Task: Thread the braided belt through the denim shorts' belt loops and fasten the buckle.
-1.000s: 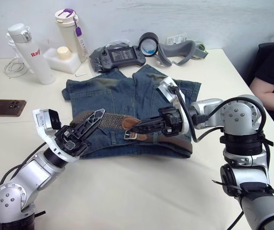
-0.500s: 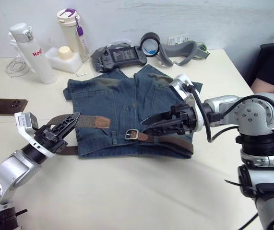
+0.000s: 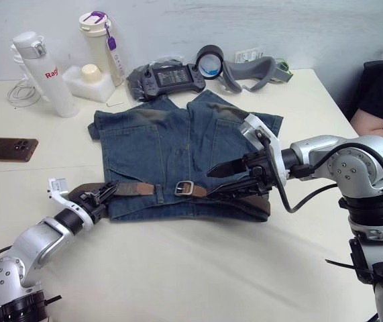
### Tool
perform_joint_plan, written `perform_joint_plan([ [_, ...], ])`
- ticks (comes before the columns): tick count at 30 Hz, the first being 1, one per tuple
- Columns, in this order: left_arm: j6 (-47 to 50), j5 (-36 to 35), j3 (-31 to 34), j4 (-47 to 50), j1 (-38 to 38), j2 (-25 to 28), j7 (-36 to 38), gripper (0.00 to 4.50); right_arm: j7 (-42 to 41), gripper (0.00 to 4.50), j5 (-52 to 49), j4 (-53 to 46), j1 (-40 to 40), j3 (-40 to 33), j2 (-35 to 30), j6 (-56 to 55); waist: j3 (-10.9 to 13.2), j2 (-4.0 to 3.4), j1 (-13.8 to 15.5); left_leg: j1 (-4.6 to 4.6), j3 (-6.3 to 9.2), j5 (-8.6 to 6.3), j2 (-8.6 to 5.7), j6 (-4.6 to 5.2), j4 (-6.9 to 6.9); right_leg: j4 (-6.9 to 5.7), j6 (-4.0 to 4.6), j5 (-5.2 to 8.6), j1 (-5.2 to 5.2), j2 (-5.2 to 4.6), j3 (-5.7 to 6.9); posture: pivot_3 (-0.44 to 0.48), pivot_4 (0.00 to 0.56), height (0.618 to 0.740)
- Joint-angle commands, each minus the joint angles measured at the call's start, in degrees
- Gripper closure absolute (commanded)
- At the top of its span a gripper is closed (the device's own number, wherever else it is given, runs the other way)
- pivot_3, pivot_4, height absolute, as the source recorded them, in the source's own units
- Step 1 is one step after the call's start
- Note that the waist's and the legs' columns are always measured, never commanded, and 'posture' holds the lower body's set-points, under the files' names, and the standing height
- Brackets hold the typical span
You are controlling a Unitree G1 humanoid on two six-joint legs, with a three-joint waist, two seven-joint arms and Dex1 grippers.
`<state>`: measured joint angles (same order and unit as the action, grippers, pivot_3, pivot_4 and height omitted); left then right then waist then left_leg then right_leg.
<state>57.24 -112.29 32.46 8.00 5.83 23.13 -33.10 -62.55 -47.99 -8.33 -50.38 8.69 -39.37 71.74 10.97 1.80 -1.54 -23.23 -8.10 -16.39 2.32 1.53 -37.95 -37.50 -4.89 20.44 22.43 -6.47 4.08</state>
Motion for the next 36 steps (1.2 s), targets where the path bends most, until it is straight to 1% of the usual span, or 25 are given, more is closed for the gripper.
perform_joint_plan([
  [1, 0.32, -0.71, -1.39, 1.31, 0.73, -1.56, -2.37, 4.5, -0.37, 0.05, 0.58, -1.02, -0.32, -0.16, -0.73, -1.22, 0.0, 0.0, 0.01, 0.0, 0.0, 0.0, 0.0, 0.0, 0.0, 0.0, 0.0, 0.0, -0.01, 0.0, 0.0, 0.0, 0.15, 0.74],
  [3, 0.72, -0.71, -2.14, 2.02, 0.99, -2.17, -3.0, 4.5, -0.42, 0.05, 0.93, -0.85, -0.41, -0.05, -0.67, -1.37, 0.0, 0.0, 0.02, 0.0, 0.0, 0.0, -0.01, 0.0, -0.01, 0.0, -0.01, 0.0, -0.01, 0.0, 0.0, 0.0, 0.15, 0.74],
  [6, 1.22, -0.71, -3.76, 2.85, 1.11, -1.42, -4.15, 4.5, -0.43, 0.05, 1.44, -0.75, -0.44, 0.0, -0.56, -1.33, 0.0, 0.01, 0.05, 0.0, 0.0, 0.0, -0.01, 0.0, -0.01, 0.0, -0.01, 0.0, -0.01, 0.0, 0.02, 0.0, 0.15, 0.74],
  [13, 1.8, -0.71, -6.09, 4.57, 0.34, 2.57, -6.13, 4.5, -0.17, 0.05, 2.2, -1.38, 0.28, -0.02, -0.48, -1.32, 0.0, 0.01, 0.03, 0.0, 0.01, 0.0, -0.01, 0.0, -0.01, 0.01, 0.0, 0.0, -0.01, 0.0, 0.02, 0.0, 0.15, 0.74],
  [20, 2.46, -0.71, -5.16, 5.69, -1.63, 8.41, -5.9, 4.5, -0.3, 0.05, 2.36, -1.36, 0.72, -0.1, -0.25, -1.57, 0.0, 0.01, 0.0, 0.0, 0.02, 0.0, -0.01, 0.0, -0.01, 0.03, 0.0, 0.0, -0.01, 0.0, 0.02, 0.0, 0.15, 0.74],
  [23, 1.72, -0.71, -5.47, 7.3, -2.5, 9.24, -6.85, 4.5, -0.73, 0.05, 2.4, -0.94, 0.43, 0.22, 0.13, -1.78, 0.0, 0.01, -0.01, 0.0, 0.02, 0.0, -0.01, -0.01, 0.0, 0.03, 0.0, 0.0, -0.01, 0.0, 0.01, 0.0, 0.15, 0.74],
  [30, -1.45, -0.71, -8.44, 8.06, -1.92, 7.74, -10.5, 4.5, -0.48, 0.05, 3.37, -0.23, -0.48, 1.32, 1.24, -2.48, 0.0, 0.01, -0.04, 0.0, 0.01, -0.01, 0.0, -0.02, 0.03, 0.07, 0.0, 0.0, 0.0, 0.0, 0.0, 0.0, 0.15, 0.74],
  [33, -4.02, -0.71, -8.09, 7.98, -1.46, 6.29, -12.77, 4.5, -0.44, 0.05, 3.84, 0.03, -0.61, 1.54, 1.3, -2.94, 0.0, 0.01, -0.02, 0.0, 0.01, -0.01, 0.0, -0.02, 0.03, 0.07, 0.0, 0.0, 0.0, 0.0, 0.01, 0.0, 0.15, 0.74],
  [35, -5.78, -0.71, -8.74, 8.35, -1.11, 4.24, -14.32, 4.5, -0.45, 0.05, 4.1, -0.01, -0.65, 1.59, 1.26, -3.06, 0.0, 0.01, -0.01, 0.0, 0.01, -0.01, 0.0, -0.02, 0.03, 0.07, 0.0, 0.0, -0.01, -0.01, 0.01, 0.0, 0.15, 0.74],
  [36, -7.75, -0.71, -9.36, 9.55, -0.77, 1.22, -15.14, 4.5, -0.43, 0.05, 4.13, -0.09, -0.63, 1.56, 1.22, -3.06, 0.0, 0.01, 0.0, 0.0, 0.01, -0.01, 0.0, -0.02, 0.02, 0.07, 0.0, 0.0, -0.01, -0.01, 0.01, 0.0, 0.15, 0.74],
])
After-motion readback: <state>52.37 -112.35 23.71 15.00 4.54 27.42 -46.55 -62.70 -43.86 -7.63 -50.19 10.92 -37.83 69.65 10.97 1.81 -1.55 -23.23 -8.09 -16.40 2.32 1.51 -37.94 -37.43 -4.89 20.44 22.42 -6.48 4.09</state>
